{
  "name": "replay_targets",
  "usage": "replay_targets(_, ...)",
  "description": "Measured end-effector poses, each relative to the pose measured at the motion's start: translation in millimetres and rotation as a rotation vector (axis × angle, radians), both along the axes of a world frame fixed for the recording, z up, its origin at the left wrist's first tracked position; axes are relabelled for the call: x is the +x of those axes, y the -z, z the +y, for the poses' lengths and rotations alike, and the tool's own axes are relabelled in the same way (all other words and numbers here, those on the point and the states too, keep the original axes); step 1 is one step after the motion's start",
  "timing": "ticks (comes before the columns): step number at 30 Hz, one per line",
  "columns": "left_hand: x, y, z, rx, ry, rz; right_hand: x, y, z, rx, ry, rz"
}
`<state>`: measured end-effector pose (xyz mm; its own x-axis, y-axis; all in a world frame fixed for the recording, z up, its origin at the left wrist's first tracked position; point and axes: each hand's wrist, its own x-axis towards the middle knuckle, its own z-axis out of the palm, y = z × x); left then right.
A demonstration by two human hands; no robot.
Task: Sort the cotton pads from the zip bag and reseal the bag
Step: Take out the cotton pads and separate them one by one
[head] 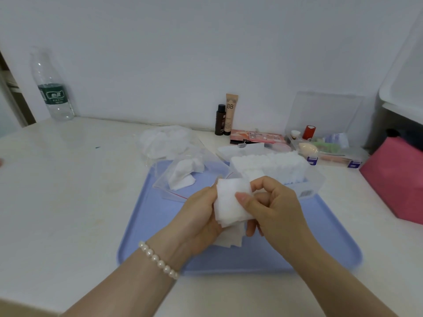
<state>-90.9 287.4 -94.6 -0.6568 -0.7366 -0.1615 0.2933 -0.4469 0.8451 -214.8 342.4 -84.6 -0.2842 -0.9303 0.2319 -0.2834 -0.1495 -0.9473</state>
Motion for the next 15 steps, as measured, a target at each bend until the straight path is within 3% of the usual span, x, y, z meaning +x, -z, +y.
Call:
replay_targets(4, -2, 5, -5, 0.106, -0.054, 0.016, 1, 6, -1, 0.005, 0.059, 0.168)
replay_targets(9, -1, 4, 1, -0.057, -0.055, 0.053, 3, 5, -1, 0.007, 0.084, 0.203)
replay_targets(12, 0, 5, -1, -0.031, -0.104, 0.134, -6, -4, 0, -0.054, 0.178, 0.15)
replay_targets(15, 3, 2, -3, -0.003, -0.11, 0.19, -24, -15, 2, -0.174, 0.341, -0.05)
